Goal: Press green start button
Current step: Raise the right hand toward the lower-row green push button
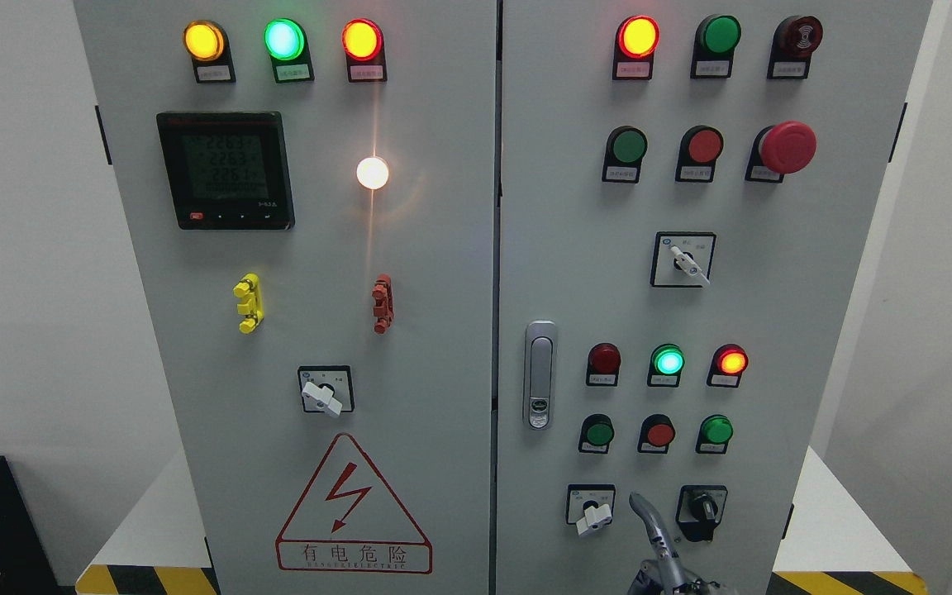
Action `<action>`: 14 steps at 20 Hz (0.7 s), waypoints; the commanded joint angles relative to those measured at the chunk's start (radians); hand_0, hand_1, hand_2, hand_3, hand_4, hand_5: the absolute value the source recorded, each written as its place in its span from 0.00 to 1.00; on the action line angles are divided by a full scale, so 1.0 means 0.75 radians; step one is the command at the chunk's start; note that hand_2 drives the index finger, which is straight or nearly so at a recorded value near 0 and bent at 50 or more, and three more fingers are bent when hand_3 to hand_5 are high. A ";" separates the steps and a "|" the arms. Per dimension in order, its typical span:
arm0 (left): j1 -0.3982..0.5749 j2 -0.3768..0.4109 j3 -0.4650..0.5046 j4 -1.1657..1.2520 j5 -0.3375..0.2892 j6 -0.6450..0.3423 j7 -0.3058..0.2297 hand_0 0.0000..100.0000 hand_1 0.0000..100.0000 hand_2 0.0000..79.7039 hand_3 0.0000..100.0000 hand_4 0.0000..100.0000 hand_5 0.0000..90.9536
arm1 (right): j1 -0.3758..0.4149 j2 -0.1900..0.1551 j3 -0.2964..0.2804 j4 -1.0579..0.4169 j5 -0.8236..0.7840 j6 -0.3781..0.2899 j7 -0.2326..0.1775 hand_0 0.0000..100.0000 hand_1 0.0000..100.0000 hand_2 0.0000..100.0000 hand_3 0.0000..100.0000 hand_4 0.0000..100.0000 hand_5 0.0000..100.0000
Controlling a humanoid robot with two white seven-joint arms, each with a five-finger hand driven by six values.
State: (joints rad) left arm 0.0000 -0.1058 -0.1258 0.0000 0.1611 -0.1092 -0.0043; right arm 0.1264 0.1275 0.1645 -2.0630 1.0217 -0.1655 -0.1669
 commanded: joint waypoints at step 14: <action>-0.035 0.000 0.000 0.039 0.000 0.000 0.000 0.12 0.56 0.00 0.00 0.00 0.00 | -0.215 0.006 -0.005 0.278 0.247 0.020 -0.004 0.18 0.35 0.00 0.89 0.89 1.00</action>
State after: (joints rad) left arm 0.0000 -0.1058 -0.1258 0.0000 0.1611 -0.1092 -0.0043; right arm 0.0187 0.1304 0.1673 -1.9575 1.1905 -0.1506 -0.1708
